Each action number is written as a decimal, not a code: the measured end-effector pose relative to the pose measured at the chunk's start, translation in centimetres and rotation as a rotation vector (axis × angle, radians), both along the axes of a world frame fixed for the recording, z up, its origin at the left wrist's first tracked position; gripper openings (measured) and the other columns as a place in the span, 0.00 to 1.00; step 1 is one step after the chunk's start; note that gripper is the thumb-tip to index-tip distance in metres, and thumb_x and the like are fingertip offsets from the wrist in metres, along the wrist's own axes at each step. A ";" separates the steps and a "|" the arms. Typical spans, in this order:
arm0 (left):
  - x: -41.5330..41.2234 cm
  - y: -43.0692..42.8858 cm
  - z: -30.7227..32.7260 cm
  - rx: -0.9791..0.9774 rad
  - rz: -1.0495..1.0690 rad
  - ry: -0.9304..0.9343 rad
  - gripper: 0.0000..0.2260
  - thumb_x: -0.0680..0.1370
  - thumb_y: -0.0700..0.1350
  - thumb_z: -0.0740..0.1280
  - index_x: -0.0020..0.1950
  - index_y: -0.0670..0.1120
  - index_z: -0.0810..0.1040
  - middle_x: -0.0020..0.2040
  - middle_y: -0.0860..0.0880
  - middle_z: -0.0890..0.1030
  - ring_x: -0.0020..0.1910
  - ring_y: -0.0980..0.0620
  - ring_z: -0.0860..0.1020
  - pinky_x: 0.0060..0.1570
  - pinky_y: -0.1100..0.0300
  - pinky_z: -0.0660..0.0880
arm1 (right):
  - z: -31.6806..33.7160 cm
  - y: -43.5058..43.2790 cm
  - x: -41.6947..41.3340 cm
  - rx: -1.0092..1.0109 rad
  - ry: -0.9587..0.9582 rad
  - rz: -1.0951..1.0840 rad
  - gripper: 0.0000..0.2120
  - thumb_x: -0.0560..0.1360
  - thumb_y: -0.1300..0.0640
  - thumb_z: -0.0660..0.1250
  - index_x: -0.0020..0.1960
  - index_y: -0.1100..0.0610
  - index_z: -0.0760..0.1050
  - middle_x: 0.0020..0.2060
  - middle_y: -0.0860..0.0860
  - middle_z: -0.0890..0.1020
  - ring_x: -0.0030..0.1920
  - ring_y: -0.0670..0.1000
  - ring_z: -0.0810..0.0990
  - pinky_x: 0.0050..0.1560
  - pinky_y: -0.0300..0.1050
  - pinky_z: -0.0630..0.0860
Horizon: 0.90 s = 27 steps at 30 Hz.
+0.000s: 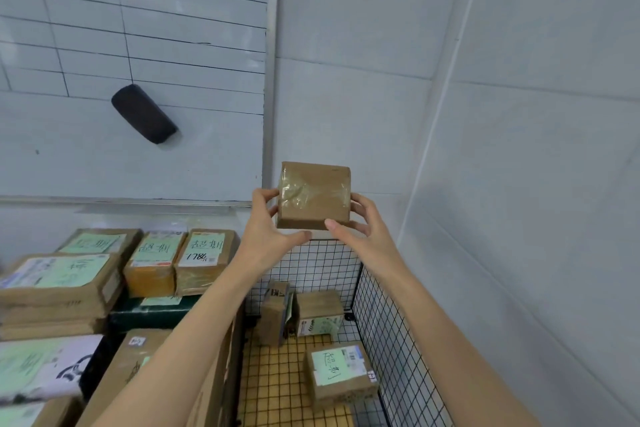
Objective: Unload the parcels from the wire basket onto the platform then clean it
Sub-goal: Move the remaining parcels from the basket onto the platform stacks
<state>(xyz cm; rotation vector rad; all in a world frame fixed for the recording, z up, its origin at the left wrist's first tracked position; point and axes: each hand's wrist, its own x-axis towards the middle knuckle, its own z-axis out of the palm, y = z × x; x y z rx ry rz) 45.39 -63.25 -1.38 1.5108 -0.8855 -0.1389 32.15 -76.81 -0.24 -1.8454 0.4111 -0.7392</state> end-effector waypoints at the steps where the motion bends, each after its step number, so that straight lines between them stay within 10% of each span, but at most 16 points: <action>1: 0.0 0.3 0.2 -0.008 -0.004 0.009 0.35 0.68 0.39 0.80 0.66 0.50 0.61 0.65 0.54 0.69 0.66 0.54 0.70 0.62 0.62 0.66 | 0.2 0.2 0.0 0.003 -0.001 0.003 0.32 0.71 0.44 0.74 0.70 0.40 0.62 0.68 0.41 0.71 0.65 0.47 0.74 0.52 0.37 0.73; 11: 0.3 2.6 0.4 -0.085 0.007 -0.043 0.46 0.66 0.46 0.81 0.78 0.55 0.57 0.68 0.54 0.62 0.66 0.55 0.69 0.65 0.53 0.74 | 1.1 2.9 0.2 -0.023 0.006 0.013 0.45 0.67 0.42 0.75 0.78 0.41 0.55 0.61 0.37 0.69 0.65 0.50 0.74 0.63 0.48 0.76; 18: -0.5 3.3 0.8 -0.156 -0.038 -0.142 0.42 0.67 0.43 0.80 0.74 0.57 0.60 0.67 0.53 0.62 0.59 0.77 0.66 0.48 0.80 0.70 | 1.4 5.3 -0.9 -0.087 -0.005 -0.039 0.41 0.68 0.43 0.74 0.77 0.43 0.60 0.65 0.42 0.65 0.65 0.45 0.69 0.57 0.35 0.74; 27: -3.2 3.7 0.6 -0.207 -0.130 -0.145 0.43 0.65 0.48 0.80 0.74 0.57 0.60 0.72 0.55 0.67 0.72 0.61 0.65 0.67 0.56 0.70 | 2.4 7.7 -4.1 0.020 -0.077 -0.043 0.30 0.70 0.36 0.66 0.68 0.28 0.57 0.62 0.33 0.71 0.56 0.38 0.76 0.52 0.40 0.79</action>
